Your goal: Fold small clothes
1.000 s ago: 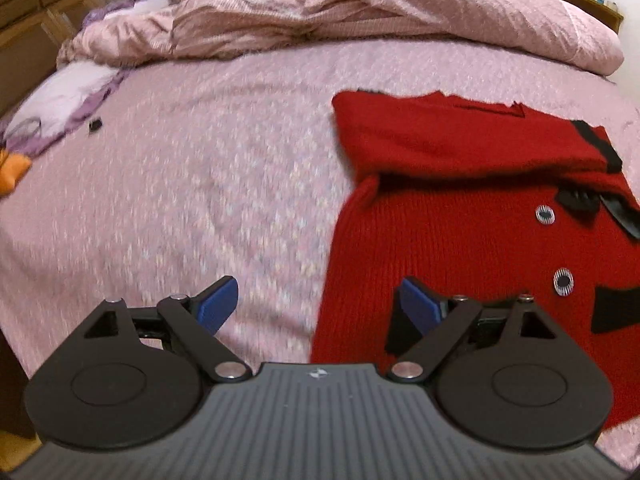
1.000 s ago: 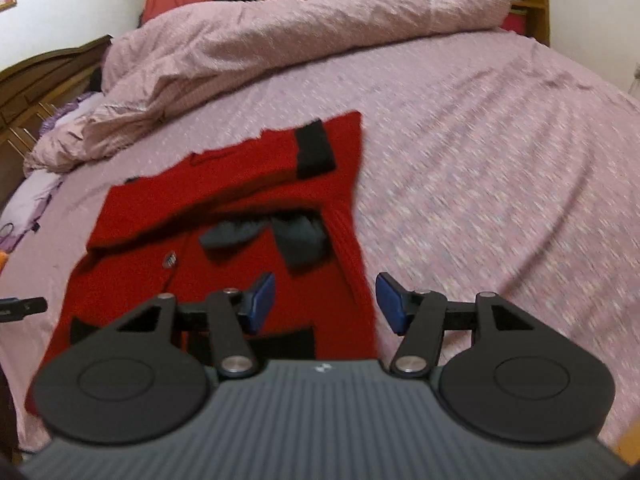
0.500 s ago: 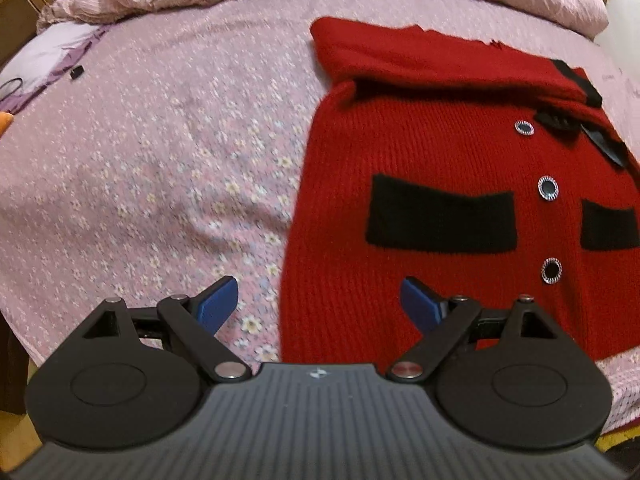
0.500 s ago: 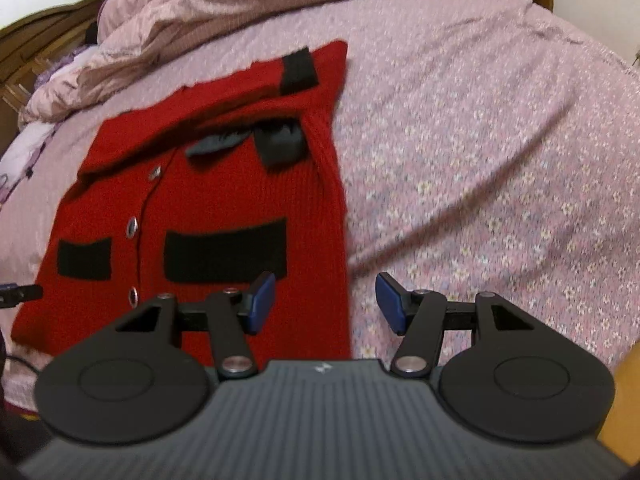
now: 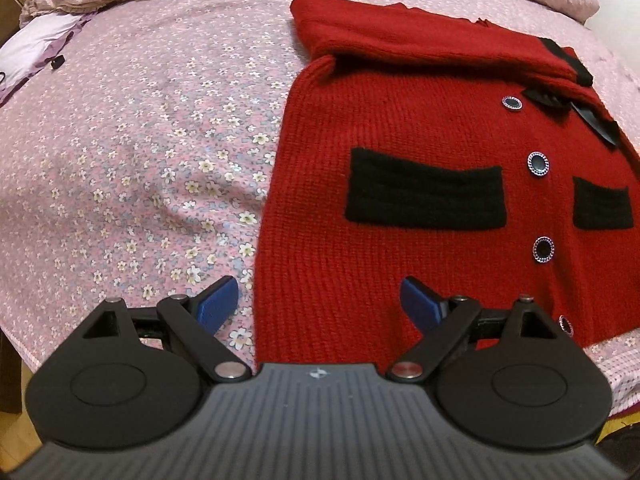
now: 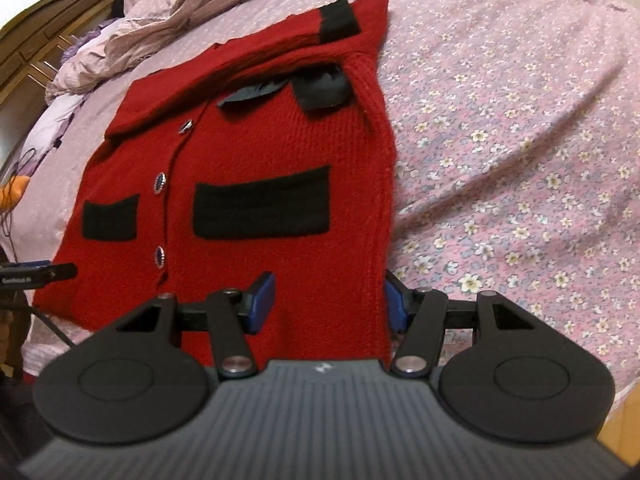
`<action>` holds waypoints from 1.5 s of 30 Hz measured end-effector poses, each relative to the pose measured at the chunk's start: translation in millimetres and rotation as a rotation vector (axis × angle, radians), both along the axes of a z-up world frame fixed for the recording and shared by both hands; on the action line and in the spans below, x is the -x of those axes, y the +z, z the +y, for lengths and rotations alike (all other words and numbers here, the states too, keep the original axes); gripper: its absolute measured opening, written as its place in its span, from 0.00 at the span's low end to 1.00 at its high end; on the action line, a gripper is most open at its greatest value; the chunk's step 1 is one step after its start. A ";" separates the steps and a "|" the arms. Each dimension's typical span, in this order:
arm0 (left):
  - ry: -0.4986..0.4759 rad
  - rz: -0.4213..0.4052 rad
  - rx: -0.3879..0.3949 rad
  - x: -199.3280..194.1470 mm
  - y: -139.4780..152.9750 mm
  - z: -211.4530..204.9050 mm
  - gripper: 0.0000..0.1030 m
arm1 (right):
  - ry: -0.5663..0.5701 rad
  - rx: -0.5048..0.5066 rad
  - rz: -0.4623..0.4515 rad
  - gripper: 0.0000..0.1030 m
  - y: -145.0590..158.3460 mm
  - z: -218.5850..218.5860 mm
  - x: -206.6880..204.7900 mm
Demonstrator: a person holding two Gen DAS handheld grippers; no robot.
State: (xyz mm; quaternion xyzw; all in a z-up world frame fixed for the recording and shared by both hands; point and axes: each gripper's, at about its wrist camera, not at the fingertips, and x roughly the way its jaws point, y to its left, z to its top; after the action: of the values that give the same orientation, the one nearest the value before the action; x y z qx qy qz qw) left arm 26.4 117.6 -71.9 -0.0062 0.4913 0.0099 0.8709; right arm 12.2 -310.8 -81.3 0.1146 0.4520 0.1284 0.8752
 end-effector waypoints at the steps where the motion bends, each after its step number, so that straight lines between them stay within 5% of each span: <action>1: -0.003 0.000 0.002 0.1 0.0 -0.3 0.88 | 0.000 -0.004 0.002 0.57 -0.5 -0.2 -0.6; 31: -0.114 0.010 0.073 4.4 -6.3 -17.6 0.81 | 0.076 -0.065 0.014 0.57 -13.3 7.9 1.7; 33: -0.110 0.004 0.084 3.8 -7.3 -16.5 0.74 | 0.070 -0.074 0.008 0.56 -14.1 7.5 1.9; 35: -0.095 -0.001 0.097 2.9 -8.4 -13.0 0.62 | 0.060 -0.079 -0.003 0.33 -14.4 6.3 3.2; 38: -0.061 -0.001 0.116 0.7 -8.0 -5.3 0.46 | 0.045 -0.094 -0.014 0.17 -14.2 2.0 3.8; 45: -0.046 0.004 0.126 3.3 -7.3 -0.8 0.40 | 0.054 -0.139 -0.061 0.12 -6.4 -1.6 7.4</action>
State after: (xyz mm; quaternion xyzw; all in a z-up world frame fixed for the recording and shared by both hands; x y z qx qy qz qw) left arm 23.2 116.8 -79.2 -0.0497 0.4925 -0.0412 0.8679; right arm 4.8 -312.4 -87.7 0.1588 0.4179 0.1865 0.8749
